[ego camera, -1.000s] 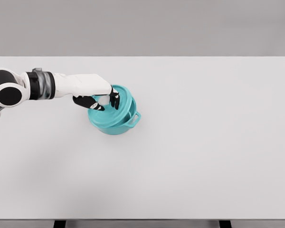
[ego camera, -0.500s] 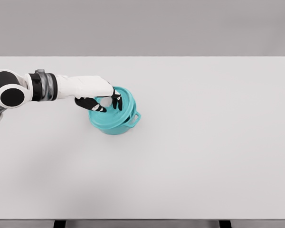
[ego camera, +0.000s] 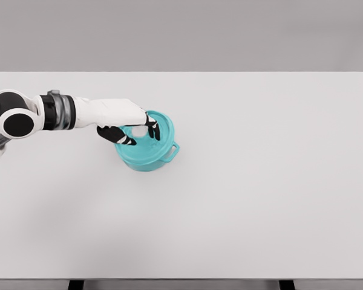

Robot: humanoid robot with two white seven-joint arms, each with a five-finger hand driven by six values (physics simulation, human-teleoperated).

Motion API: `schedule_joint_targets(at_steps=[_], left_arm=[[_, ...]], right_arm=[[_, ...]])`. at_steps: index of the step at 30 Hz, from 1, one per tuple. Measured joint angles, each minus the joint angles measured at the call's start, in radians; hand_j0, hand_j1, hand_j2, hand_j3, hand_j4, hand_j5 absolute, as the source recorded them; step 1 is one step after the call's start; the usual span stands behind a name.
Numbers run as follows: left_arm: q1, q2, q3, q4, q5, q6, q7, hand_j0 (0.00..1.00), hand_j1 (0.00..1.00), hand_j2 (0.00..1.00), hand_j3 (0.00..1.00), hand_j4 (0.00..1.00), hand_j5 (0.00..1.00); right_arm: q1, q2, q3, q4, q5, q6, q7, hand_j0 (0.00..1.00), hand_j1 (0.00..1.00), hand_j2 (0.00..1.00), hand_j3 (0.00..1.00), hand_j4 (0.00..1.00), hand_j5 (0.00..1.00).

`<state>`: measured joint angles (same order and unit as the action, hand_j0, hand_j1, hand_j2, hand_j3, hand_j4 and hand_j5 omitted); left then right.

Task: Cover the pot with left arm

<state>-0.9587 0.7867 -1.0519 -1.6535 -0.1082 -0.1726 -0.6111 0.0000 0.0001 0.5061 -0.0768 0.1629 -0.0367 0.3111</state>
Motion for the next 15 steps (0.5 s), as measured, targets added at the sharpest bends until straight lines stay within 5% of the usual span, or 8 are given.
schedule_joint_targets(at_steps=[15], left_arm=[[0.002, 0.006, -0.007, 0.018, 0.0, -0.008, 0.0, 0.78, 0.78, 0.78, 0.78, 0.78, 0.78]], right_arm=[[0.0, 0.0, 0.0, 0.0, 0.0, 0.0, 0.0, 1.0, 1.0, 1.0, 1.0, 1.0, 1.0]])
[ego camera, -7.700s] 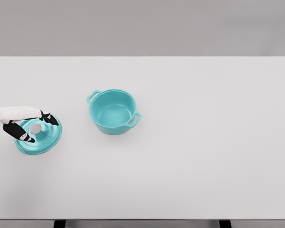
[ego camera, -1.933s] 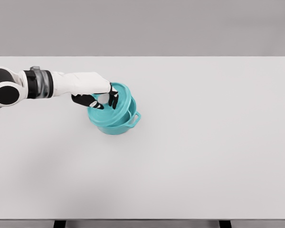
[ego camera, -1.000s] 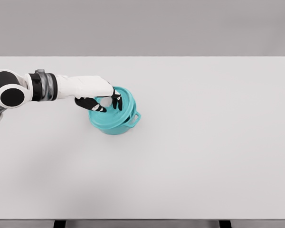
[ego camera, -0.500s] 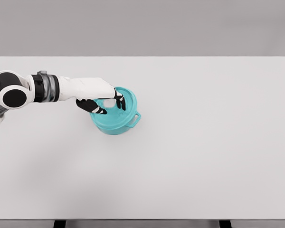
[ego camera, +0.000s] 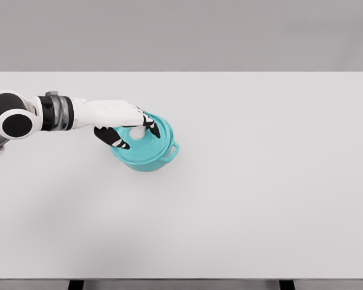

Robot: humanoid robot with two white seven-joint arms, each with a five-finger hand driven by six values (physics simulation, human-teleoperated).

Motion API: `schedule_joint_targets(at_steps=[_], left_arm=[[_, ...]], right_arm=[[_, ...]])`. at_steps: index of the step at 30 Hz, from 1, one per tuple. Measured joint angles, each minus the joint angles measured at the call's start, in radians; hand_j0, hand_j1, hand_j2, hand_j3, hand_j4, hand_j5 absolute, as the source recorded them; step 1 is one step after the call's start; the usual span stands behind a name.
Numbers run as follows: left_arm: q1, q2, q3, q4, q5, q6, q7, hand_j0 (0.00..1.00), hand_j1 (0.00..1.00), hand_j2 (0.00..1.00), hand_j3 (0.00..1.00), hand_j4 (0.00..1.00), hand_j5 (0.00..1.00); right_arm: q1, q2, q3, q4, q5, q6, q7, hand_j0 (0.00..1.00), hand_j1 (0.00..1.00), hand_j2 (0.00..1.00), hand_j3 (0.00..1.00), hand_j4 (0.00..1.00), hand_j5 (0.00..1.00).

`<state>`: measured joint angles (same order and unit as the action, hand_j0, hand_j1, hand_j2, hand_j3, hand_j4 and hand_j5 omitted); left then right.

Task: Cover the pot with left arm

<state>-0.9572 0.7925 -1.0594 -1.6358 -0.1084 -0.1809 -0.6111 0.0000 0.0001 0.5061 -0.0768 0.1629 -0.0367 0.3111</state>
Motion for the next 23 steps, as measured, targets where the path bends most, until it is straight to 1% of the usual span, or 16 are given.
schedule_joint_targets(at_steps=[6, 7, 9, 10, 11, 13, 16, 18, 20, 23], left_arm=[[-0.002, -0.001, -0.001, 0.001, 0.0, -0.001, 0.0, 0.81, 0.81, 0.81, 0.81, 0.81, 0.81], [-0.005, -0.001, 0.0, 0.001, 0.0, -0.001, 0.0, 0.85, 0.85, 0.85, 0.85, 0.85, 0.85], [-0.027, 0.004, 0.003, 0.001, 0.001, -0.001, 0.0, 1.0, 1.0, 1.0, 1.0, 1.0, 1.0], [-0.049, 0.006, 0.005, 0.001, 0.002, -0.001, 0.0, 1.0, 1.0, 1.0, 1.0, 1.0, 1.0], [-0.058, 0.012, 0.007, 0.001, 0.003, -0.001, 0.0, 1.0, 1.0, 1.0, 1.0, 1.0, 1.0], [-0.057, 0.059, 0.01, 0.001, 0.007, -0.002, 0.0, 1.0, 1.0, 1.0, 1.0, 1.0, 1.0], [-0.043, 0.195, 0.014, 0.007, 0.01, -0.04, 0.0, 1.0, 1.0, 1.0, 1.0, 1.0, 1.0], [-0.038, 0.258, 0.015, 0.032, 0.01, -0.077, 0.0, 1.0, 1.0, 1.0, 1.0, 1.0, 1.0], [-0.038, 0.289, 0.016, 0.061, 0.01, -0.106, 0.0, 1.0, 1.0, 1.0, 1.0, 1.0, 1.0], [-0.035, 0.307, 0.016, 0.084, 0.009, -0.129, 0.0, 1.0, 1.0, 1.0, 1.0, 1.0, 1.0]], right_arm=[[0.0, 0.0, 0.0, 0.0, 0.0, 0.0, 0.0, 1.0, 1.0, 1.0, 1.0, 1.0, 1.0], [0.0, 0.0, 0.0, 0.0, 0.0, 0.0, 0.0, 1.0, 1.0, 1.0, 1.0, 1.0, 1.0], [0.0, 0.0, 0.0, 0.0, 0.0, 0.0, 0.0, 1.0, 1.0, 1.0, 1.0, 1.0, 1.0], [0.0, 0.0, 0.0, 0.0, 0.0, 0.0, 0.0, 1.0, 1.0, 1.0, 1.0, 1.0, 1.0], [0.0, 0.0, 0.0, 0.0, 0.0, 0.0, 0.0, 1.0, 1.0, 1.0, 1.0, 1.0, 1.0], [0.0, 0.0, 0.0, 0.0, 0.0, 0.0, 0.0, 1.0, 1.0, 1.0, 1.0, 1.0, 1.0], [0.0, 0.0, 0.0, 0.0, 0.0, 0.0, 0.0, 1.0, 1.0, 1.0, 1.0, 1.0, 1.0], [0.0, 0.0, 0.0, 0.0, 0.0, 0.0, 0.0, 1.0, 1.0, 1.0, 1.0, 1.0, 1.0], [0.0, 0.0, 0.0, 0.0, 0.0, 0.0, 0.0, 1.0, 1.0, 1.0, 1.0, 1.0, 1.0], [0.0, 0.0, 0.0, 0.0, 0.0, 0.0, 0.0, 1.0, 1.0, 1.0, 1.0, 1.0, 1.0]])
